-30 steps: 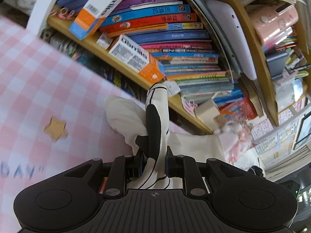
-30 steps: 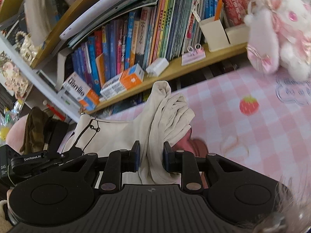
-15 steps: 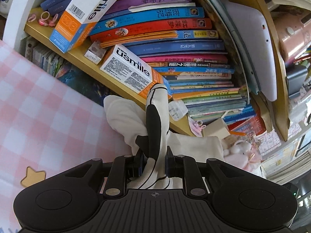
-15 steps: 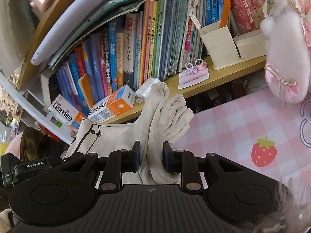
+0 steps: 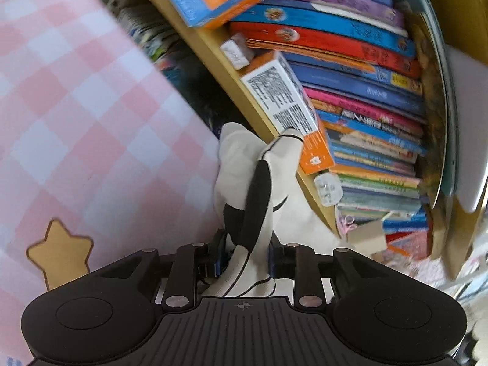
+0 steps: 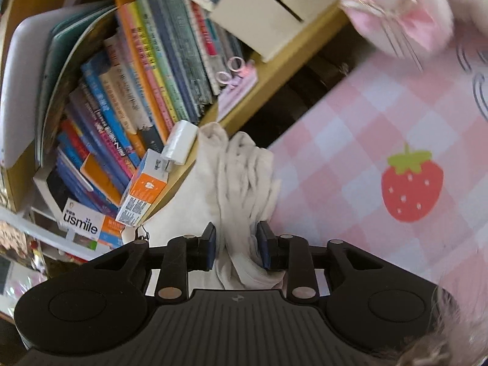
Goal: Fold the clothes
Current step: 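Carry the folded shirt with both grippers toward the bookshelf edge of the mat, then lower the folded shirt onto the mat and open both grippers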
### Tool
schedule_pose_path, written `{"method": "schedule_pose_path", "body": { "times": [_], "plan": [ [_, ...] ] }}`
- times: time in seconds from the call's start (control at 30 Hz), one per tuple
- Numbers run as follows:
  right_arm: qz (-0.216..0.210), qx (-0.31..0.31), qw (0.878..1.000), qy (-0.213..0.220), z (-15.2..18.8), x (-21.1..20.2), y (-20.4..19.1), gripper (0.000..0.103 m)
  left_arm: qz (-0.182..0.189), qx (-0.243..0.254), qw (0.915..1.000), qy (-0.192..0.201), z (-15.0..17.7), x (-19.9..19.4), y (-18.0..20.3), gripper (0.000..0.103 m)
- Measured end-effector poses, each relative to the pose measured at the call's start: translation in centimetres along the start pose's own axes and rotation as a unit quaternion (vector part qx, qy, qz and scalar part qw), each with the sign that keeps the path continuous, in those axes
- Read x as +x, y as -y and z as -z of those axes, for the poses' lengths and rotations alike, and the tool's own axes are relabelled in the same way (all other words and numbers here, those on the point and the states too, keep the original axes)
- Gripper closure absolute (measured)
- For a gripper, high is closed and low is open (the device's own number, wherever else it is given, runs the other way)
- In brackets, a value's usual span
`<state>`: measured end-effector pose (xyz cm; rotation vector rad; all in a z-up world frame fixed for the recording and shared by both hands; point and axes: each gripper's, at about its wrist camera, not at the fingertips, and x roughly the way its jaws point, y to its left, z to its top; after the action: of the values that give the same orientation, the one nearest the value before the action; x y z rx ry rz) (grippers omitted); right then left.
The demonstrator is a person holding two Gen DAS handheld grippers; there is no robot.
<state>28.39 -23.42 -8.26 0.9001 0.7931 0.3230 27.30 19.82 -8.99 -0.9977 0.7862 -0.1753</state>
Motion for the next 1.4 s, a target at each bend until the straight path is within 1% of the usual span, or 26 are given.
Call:
{"method": "schedule_pose_path", "body": {
  "times": [0.03, 0.1, 0.13, 0.17, 0.2, 0.23, 0.27, 0.37, 0.5, 0.6, 0.73, 0.8, 0.9, 0.93, 0.97, 1.03, 1.13, 1.2, 1.27, 1.4],
  "plan": [
    [0.003, -0.001, 1.000, 0.000, 0.0, 0.0, -0.1, 0.074, -0.003, 0.000, 1.0000, 0.000, 0.0, 0.0, 0.1, 0.074],
    [0.010, -0.006, 1.000, -0.001, 0.0, -0.1, -0.5, 0.072, -0.020, 0.017, 0.9997, -0.002, 0.0, -0.1, 1.0, 0.071],
    [0.013, -0.008, 1.000, -0.001, -0.1, -0.2, -0.6, 0.068, -0.034, 0.034, 0.9988, -0.001, 0.0, -0.4, 1.7, 0.068],
    [0.016, -0.010, 1.000, -0.001, -0.1, -0.2, -0.8, 0.063, -0.049, 0.052, 0.9975, 0.000, 0.1, -0.6, 2.3, 0.062],
    [0.019, -0.012, 1.000, -0.002, -0.1, -0.3, -0.9, 0.061, -0.060, 0.072, 0.9956, 0.003, 0.2, -1.0, 2.9, 0.059],
    [0.028, -0.020, 0.999, -0.001, -0.1, -0.6, -1.3, 0.056, -0.067, 0.092, 0.9935, 0.004, 0.4, -1.3, 3.5, 0.058],
    [0.033, -0.029, 0.999, 0.000, -0.1, -1.0, -1.5, 0.055, -0.068, 0.116, 0.9909, 0.001, 0.7, -1.8, 4.1, 0.058],
    [0.048, -0.059, 0.997, 0.004, -0.1, -2.5, -2.4, 0.054, -0.082, 0.161, 0.9836, 0.002, 1.5, -3.4, 5.2, 0.058],
    [0.074, -0.114, 0.990, 0.020, 0.6, -4.9, -4.1, 0.049, -0.091, 0.171, 0.9809, 0.016, 2.7, -5.6, 5.9, 0.052],
    [0.087, -0.151, 0.984, 0.035, 1.6, -6.7, -5.4, 0.043, -0.090, 0.179, 0.9796, 0.018, 3.8, -6.9, 6.6, 0.049],
    [0.101, -0.195, 0.975, 0.038, 3.5, -8.4, -6.8, 0.037, -0.116, 0.226, 0.9672, 0.015, 6.3, -7.9, 7.8, 0.045],
    [0.115, -0.219, 0.968, 0.035, 4.6, -8.9, -7.4, 0.037, -0.128, 0.249, 0.9599, 0.013, 7.5, -8.3, 8.5, 0.044],
    [0.132, -0.251, 0.958, 0.030, 6.4, -9.8, -8.1, 0.036, -0.149, 0.272, 0.9504, 0.020, 9.4, -9.0, 9.3, 0.036],
    [0.136, -0.257, 0.956, 0.030, 6.9, -10.1, -8.2, 0.034, -0.155, 0.279, 0.9473, 0.023, 9.9, -9.1, 9.5, 0.031],
    [0.139, -0.263, 0.954, 0.031, 7.3, -10.4, -8.4, 0.033, -0.163, 0.290, 0.9427, 0.029, 10.5, -9.4, 9.8, 0.029],
    [0.152, -0.274, 0.949, 0.034, 8.3, -10.9, -8.5, 0.027, -0.171, 0.307, 0.9355, 0.034, 11.5, -9.9, 10.3, 0.026],
    [0.168, -0.289, 0.942, 0.040, 9.6, -11.7, -8.6, 0.022, -0.187, 0.330, 0.9246, 0.038, 12.9, -10.4, 10.7, 0.022],
    [0.179, -0.294, 0.938, 0.041, 10.3, -12.2, -8.6, 0.019, -0.195, 0.335, 0.9207, 0.043, 13.7, -10.8, 10.9, 0.019],
    [0.188, -0.299, 0.934, 0.043, 11.0, -12.6, -8.5, 0.015, -0.202, 0.337, 0.9181, 0.050, 14.5, -11.2, 10.9, 0.014],
    [0.207, -0.306, 0.928, 0.050, 12.4, -13.4, -8.3, 0.011, -0.211, 0.343, 0.9136, 0.055, 15.8, -11.8, 10.9, 0.012]
  ]
}}
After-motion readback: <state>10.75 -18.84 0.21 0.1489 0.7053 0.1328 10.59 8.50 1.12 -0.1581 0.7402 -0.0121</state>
